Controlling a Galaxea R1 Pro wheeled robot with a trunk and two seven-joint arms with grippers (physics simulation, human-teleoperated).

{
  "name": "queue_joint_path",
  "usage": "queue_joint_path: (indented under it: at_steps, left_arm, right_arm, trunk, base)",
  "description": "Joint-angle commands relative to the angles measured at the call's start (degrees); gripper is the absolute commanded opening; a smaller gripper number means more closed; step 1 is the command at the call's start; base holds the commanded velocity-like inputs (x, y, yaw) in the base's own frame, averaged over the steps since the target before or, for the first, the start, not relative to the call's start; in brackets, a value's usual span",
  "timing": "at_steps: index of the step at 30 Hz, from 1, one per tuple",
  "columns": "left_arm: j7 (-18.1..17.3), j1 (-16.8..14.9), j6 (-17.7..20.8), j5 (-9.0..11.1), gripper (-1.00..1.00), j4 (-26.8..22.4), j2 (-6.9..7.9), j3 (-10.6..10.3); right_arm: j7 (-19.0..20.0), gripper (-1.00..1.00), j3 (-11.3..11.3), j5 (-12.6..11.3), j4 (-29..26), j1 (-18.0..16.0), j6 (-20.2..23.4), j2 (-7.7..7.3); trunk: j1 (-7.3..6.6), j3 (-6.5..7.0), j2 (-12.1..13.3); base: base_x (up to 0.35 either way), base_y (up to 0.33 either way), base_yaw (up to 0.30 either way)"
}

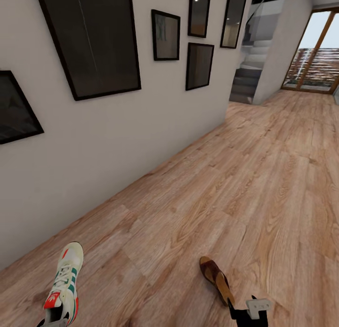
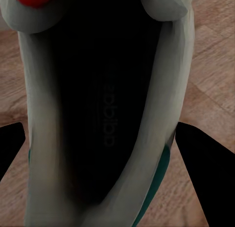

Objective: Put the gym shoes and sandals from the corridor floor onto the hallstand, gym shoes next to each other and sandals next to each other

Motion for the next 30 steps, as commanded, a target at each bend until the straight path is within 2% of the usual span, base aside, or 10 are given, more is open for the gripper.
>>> queue_joint_path:
  at_steps: [1,13,23,30]
  left_arm:
    - [-0.28,-0.06,-0.28,-0.59,-1.0,0.02,-0.05,0.42]
    - [-0.28,-0.11,-0.33,-0.6,-1.0,-0.06,-0.05,0.42]
    - [-0.28,-0.07,-0.37,-0.6,-1.0,-0.06,-0.05,0.36]
    - [-0.28,-0.08,-0.45,-0.58,-1.0,-0.05,-0.07,0.34]
  right_arm:
    - [0.6,1.0,-0.48,0.02,0.06,-0.04,-0.2,0.06]
    - [0.68,1.0,-0.48,0.02,0.0,-0.04,-0.2,0.02]
    - [0.63,1.0,-0.49,0.02,-0.01,-0.04,-0.2,0.02]
    - [0.63,1.0,-0.5,0.02,-0.08,-0.04,-0.2,0.02]
  trunk:
    - [-0.01,-0.04,-0.02]
    - [-0.01,-0.04,-0.02]
    - [-0.01,-0.04,-0.02]
    - [-0.01,-0.04,-0.02]
  base:
    - [0.0,0.0,0.019]
    - [0.051,-0.035,0.023]
    - [0.083,-0.228,0.243]
    - [-0.088,-0.26,0.275]
